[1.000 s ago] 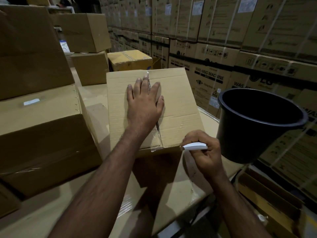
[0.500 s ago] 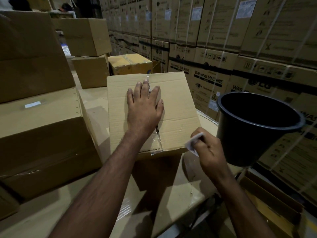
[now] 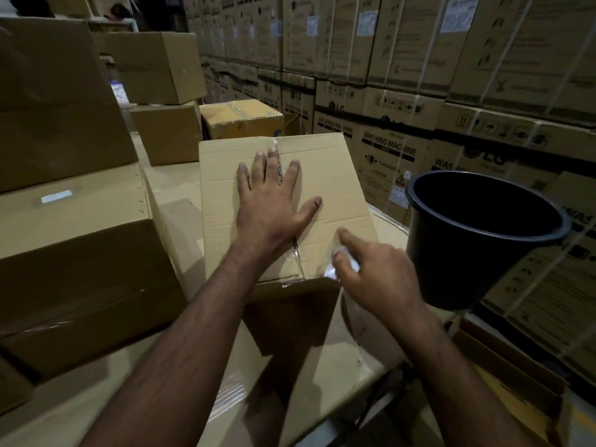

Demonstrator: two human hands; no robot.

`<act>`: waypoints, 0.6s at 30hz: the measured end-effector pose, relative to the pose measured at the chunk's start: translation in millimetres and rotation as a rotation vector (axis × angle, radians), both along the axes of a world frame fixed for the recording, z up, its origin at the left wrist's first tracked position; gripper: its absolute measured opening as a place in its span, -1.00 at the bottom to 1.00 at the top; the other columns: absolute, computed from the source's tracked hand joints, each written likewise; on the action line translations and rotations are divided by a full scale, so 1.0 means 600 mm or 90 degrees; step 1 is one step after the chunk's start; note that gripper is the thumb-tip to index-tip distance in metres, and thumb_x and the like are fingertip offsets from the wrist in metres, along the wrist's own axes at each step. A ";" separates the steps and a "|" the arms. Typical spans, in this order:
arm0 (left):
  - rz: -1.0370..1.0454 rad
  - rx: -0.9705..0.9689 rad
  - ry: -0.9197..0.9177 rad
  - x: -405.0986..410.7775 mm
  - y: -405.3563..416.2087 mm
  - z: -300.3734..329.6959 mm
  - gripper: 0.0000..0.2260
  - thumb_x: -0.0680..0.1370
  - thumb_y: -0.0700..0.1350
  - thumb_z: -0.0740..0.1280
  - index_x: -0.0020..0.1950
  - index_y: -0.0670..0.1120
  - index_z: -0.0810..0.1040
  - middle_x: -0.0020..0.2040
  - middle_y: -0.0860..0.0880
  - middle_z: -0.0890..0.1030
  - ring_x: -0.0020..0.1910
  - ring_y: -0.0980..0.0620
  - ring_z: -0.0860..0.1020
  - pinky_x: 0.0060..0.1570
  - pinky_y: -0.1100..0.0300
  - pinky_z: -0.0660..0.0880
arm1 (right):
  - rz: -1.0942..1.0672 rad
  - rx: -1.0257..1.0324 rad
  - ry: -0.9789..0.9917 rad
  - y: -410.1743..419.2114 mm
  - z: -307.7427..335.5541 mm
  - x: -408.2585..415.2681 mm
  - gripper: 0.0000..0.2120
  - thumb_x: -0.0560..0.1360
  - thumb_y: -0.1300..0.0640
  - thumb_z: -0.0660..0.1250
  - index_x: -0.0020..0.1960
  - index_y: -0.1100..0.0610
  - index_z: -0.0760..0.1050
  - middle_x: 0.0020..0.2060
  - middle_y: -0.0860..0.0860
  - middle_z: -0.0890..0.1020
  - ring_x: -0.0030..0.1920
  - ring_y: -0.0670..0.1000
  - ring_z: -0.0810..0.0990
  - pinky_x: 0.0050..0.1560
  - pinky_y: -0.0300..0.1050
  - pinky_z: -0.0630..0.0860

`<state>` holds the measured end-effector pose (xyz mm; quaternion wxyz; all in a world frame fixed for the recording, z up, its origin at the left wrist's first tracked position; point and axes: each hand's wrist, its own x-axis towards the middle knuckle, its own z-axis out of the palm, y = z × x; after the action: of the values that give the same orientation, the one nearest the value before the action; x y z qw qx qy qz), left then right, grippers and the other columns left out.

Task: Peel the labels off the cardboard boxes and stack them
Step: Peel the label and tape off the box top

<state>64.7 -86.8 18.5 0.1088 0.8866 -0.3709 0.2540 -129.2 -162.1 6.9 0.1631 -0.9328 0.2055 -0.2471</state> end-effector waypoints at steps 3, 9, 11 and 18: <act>-0.003 0.013 0.004 0.002 0.001 -0.001 -0.25 0.55 0.44 -0.11 0.64 0.05 -0.02 0.65 -0.15 -0.10 0.62 -0.16 -0.14 0.53 -0.24 -0.15 | 0.015 0.005 0.019 -0.006 0.004 0.002 -0.52 0.62 -0.12 0.15 0.51 -0.03 0.32 0.11 0.00 0.68 0.05 0.00 0.62 0.15 0.00 0.51; -0.003 0.014 0.003 0.005 -0.002 0.001 -0.24 0.55 0.43 -0.12 0.64 0.04 -0.01 0.64 -0.16 -0.10 0.62 -0.17 -0.14 0.53 -0.25 -0.14 | 0.008 0.004 0.018 -0.021 0.011 -0.003 -0.54 0.63 -0.13 0.14 0.51 -0.09 0.32 0.16 -0.04 0.67 0.08 -0.02 0.62 0.05 -0.12 0.50; -0.002 0.012 0.002 0.004 -0.001 -0.001 -0.24 0.55 0.43 -0.11 0.64 0.04 -0.01 0.65 -0.16 -0.10 0.62 -0.17 -0.14 0.53 -0.24 -0.15 | 0.003 0.017 0.020 -0.022 0.013 -0.001 -0.55 0.62 -0.12 0.16 0.49 -0.08 0.36 0.20 -0.06 0.65 0.11 -0.05 0.63 0.00 -0.17 0.47; -0.001 0.018 0.011 0.006 -0.003 0.002 -0.25 0.56 0.43 -0.10 0.65 0.05 -0.02 0.65 -0.15 -0.11 0.62 -0.16 -0.15 0.53 -0.25 -0.15 | -0.011 0.024 0.033 -0.028 0.017 -0.003 -0.59 0.63 -0.13 0.15 0.47 -0.14 0.38 0.19 -0.09 0.65 0.12 -0.06 0.61 -0.13 -0.23 0.36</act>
<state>68.5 -88.3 19.5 0.0997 0.8898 -0.3745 0.2411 -130.8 -178.7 17.0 0.1734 -0.9338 0.2226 -0.2199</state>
